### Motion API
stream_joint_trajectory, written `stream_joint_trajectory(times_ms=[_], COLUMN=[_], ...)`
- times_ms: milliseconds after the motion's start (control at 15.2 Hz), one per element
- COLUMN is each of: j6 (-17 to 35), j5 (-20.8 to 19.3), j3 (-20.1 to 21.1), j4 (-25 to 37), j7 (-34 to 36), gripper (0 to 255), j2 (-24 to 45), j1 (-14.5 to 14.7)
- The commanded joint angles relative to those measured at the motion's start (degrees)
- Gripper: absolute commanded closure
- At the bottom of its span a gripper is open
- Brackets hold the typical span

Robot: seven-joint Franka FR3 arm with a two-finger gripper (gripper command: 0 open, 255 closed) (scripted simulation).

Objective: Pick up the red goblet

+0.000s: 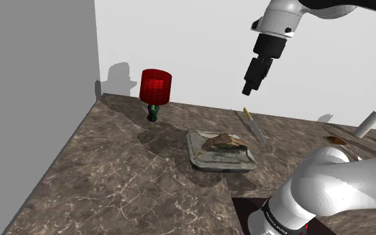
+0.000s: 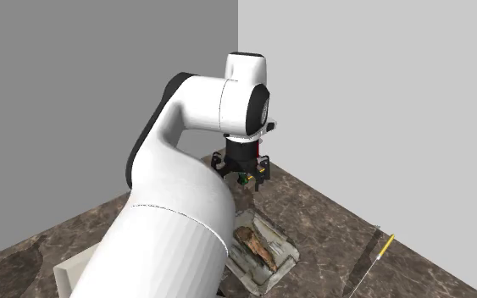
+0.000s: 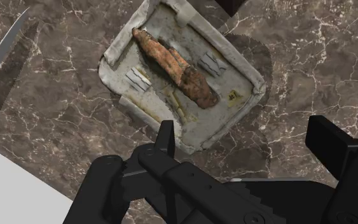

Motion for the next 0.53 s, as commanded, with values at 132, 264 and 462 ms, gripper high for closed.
stream_joint_trajectory(times_ms=[132,264,462], j6=[2.8,5.4,8.8], j5=[-0.2,-0.5,-0.9], j3=[0.2,0.4,0.7], j4=[1.4,3.1,6.3], j7=[-0.2,-0.4,-0.7], gripper=[0,0,0], j2=[4.1,8.2,14.5], j1=[0.0,-0.1,-0.2])
